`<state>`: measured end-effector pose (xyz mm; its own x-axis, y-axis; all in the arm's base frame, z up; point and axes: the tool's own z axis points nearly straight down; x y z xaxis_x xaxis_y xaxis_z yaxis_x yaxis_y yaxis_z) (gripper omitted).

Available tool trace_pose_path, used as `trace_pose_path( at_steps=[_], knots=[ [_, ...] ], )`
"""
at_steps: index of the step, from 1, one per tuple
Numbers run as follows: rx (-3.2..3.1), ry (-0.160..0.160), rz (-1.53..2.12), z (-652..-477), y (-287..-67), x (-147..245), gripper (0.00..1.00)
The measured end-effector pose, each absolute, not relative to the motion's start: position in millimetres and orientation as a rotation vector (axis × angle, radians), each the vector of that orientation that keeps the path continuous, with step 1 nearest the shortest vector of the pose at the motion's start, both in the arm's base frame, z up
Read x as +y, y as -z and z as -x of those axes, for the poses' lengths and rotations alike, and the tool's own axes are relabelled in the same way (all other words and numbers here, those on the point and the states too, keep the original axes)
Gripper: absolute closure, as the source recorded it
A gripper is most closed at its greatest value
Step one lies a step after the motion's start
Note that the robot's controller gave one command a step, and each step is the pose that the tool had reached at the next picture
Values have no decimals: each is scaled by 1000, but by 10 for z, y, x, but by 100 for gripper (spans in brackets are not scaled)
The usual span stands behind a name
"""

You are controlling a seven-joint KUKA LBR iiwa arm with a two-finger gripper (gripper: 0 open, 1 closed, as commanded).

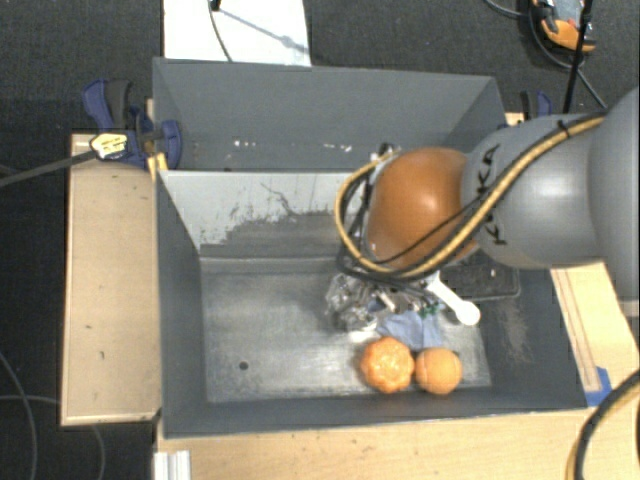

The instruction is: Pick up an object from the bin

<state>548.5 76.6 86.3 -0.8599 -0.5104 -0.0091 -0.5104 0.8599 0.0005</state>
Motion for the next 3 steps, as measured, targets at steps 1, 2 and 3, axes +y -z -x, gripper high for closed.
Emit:
trace_pose_path(
  at_steps=[1,2,3],
  knots=[
    [3022,-5,826,-5485,-864,766,100],
    [3008,0,893,-5275,-2239,397,0],
    [3009,-1,892,-5278,-2231,401,0]
  ],
)
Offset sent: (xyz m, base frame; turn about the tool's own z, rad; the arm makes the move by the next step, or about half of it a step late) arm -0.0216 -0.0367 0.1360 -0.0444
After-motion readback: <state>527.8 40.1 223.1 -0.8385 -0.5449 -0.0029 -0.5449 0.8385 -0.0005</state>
